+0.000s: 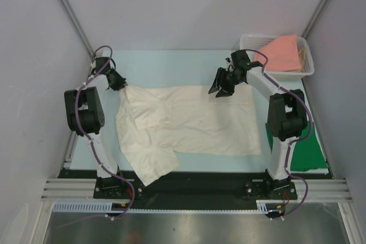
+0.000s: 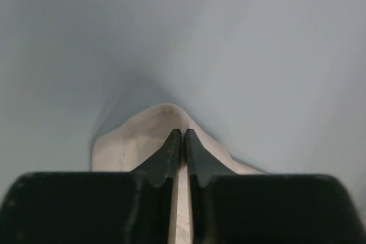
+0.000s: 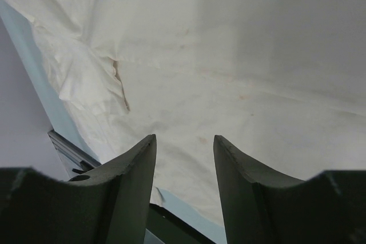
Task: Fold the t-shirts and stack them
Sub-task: Fold the tshirt
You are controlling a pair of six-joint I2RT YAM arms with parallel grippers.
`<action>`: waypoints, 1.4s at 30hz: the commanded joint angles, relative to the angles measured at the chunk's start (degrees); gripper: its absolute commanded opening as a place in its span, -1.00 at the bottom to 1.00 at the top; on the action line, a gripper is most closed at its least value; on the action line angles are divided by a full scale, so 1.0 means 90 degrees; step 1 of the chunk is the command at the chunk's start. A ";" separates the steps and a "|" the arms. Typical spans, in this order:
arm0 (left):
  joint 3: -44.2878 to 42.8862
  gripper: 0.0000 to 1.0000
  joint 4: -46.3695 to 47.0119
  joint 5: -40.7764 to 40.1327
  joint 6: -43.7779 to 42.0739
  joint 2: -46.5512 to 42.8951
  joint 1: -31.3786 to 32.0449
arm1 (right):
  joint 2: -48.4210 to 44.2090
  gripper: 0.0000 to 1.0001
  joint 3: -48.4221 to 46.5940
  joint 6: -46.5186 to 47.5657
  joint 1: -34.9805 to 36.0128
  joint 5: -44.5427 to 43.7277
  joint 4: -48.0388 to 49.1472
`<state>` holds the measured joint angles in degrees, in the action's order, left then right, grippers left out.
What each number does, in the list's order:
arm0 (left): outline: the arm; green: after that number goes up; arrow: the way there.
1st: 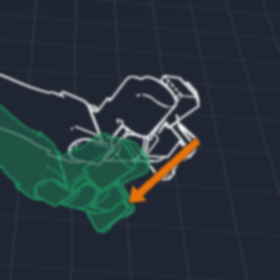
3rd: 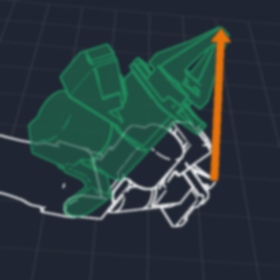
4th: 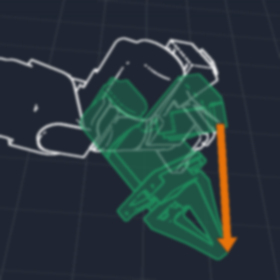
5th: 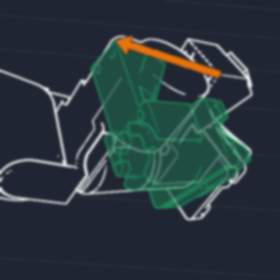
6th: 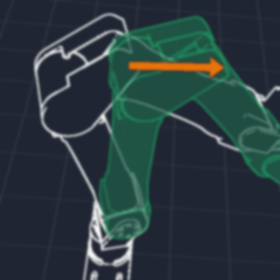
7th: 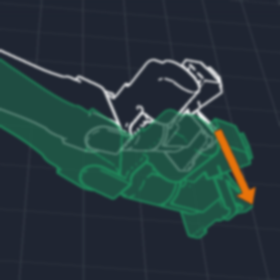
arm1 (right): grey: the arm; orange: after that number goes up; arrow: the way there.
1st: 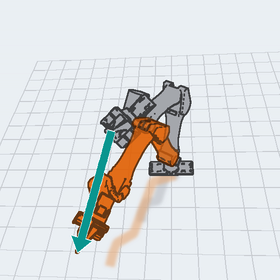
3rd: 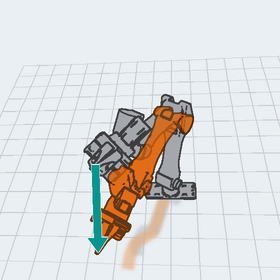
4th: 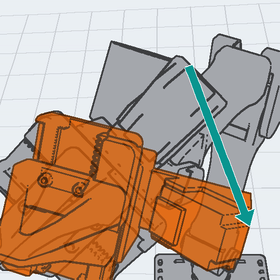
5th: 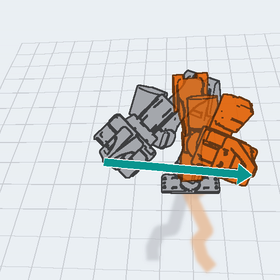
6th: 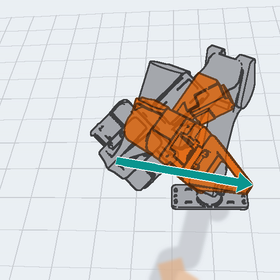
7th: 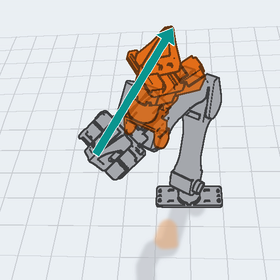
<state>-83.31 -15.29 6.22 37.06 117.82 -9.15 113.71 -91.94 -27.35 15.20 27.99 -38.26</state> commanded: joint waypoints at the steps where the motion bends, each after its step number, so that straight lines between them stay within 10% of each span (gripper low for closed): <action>1: -0.0275 -0.89 0.0233 -0.0211 -0.0143 0.0083 -0.0116 | 0.0168 -0.02 -0.0116 -0.0115 -0.0078 -0.0131 0.0179; 14: -0.0626 -0.95 0.0459 0.0061 -0.0514 0.0473 -0.0331 | 0.0909 -0.06 -0.0701 -0.0222 -0.0351 -0.0561 0.0053; 24: -0.0178 0.63 -0.0351 -0.1315 -0.1099 -0.0726 -0.0214 | 0.0969 0.06 -0.1327 0.0177 -0.0624 -0.1554 -0.1010; 42: 0.4245 0.17 -0.1886 -0.1260 -0.0143 -0.5532 0.1153 | -0.1677 0.46 0.1191 0.0813 0.0537 -0.2650 -0.1804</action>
<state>-48.73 -30.11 -7.75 31.94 71.24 1.06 102.39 -83.15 -21.41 15.81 4.73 -54.11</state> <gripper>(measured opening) 0.604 0.729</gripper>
